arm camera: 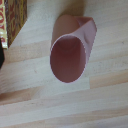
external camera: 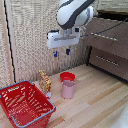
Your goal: Move your gripper towards the pink mug and hold it gently. Lift the pink mug from the surface. Position it above the basket, lowering it gently until it is placed inside. Release the grip on the pink mug, completing the task.
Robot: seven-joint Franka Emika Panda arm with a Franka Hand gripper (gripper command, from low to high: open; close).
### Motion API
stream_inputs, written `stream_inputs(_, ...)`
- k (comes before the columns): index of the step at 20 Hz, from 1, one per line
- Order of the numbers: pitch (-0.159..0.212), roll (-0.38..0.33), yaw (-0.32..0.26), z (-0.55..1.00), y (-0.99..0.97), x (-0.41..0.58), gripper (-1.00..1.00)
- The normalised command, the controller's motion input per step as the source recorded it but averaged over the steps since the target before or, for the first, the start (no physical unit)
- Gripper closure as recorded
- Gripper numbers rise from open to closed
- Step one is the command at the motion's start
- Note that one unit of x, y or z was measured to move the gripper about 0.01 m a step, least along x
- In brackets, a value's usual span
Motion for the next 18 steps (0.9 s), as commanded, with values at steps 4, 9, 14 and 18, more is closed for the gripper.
stream_inputs(4,0.011,-0.004,-0.069,-0.31,0.01,-0.421,-1.0)
stream_inputs(9,0.005,-0.009,-0.036,-0.38,0.0,-0.507,-1.0)
stream_inputs(14,0.0,-0.002,-0.033,-0.43,-0.04,-0.355,-1.0)
stream_inputs(18,0.0,0.0,-0.027,-0.5,-0.13,-0.234,-1.0)
